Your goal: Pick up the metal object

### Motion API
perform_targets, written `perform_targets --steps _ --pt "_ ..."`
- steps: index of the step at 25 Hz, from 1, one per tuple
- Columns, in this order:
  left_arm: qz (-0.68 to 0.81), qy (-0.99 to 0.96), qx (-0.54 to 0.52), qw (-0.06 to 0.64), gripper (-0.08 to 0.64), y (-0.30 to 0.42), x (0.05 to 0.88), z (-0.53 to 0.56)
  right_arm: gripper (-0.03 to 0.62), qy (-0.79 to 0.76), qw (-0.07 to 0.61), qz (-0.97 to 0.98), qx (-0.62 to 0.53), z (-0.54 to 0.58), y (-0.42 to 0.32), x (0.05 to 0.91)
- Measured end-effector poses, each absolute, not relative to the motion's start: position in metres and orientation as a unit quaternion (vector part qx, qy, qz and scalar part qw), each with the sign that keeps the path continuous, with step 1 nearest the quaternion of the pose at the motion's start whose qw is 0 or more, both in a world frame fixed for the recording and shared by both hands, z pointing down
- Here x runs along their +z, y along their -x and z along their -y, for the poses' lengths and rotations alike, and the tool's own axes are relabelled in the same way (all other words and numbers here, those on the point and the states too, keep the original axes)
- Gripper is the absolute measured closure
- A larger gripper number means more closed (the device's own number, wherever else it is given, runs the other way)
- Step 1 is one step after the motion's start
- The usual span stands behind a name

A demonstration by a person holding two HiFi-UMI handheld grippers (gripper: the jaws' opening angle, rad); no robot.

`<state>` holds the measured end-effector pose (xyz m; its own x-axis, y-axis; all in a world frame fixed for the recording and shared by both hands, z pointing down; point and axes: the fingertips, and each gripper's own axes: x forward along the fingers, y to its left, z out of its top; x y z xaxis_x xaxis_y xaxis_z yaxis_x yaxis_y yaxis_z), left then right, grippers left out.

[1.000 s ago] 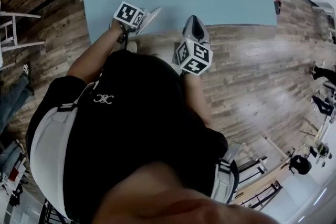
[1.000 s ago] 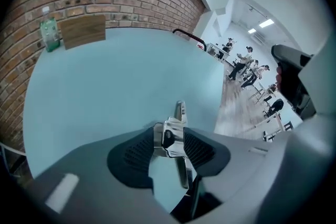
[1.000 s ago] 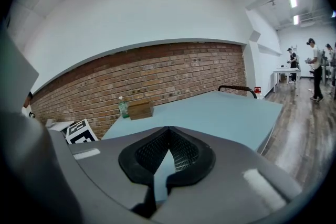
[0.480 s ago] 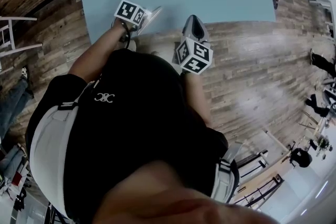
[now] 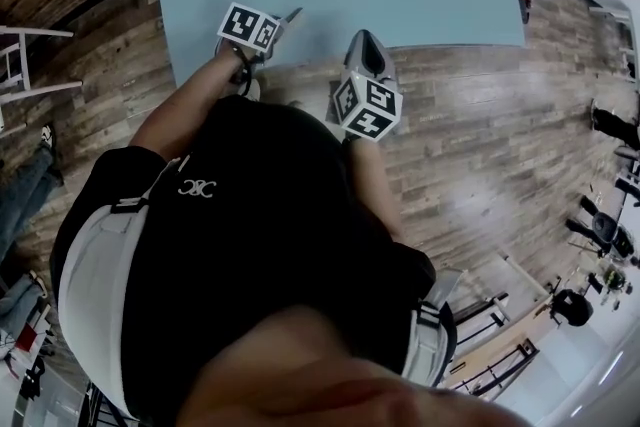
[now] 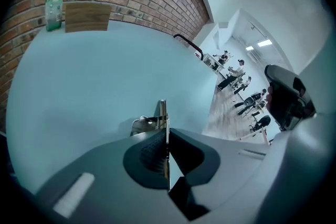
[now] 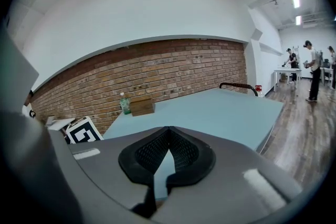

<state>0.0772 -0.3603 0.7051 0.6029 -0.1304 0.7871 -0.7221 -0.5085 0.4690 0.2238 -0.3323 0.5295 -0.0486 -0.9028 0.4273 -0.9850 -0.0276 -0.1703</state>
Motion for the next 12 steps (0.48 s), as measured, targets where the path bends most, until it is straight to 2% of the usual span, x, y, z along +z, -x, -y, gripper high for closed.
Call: perform_targets --steps 7,12 --pt "0.305 -0.798 0.343 0.391 0.558 -0.065 0.690 0.363 0.578 -0.666 0.099 0.706 0.219 0.335 -0.212 0.533" --pt "0.339 -0.815 0.323 0.341 0.558 -0.065 0.663 0.373 0.578 -0.653 0.100 0.718 0.220 0.339 -0.204 0.534"
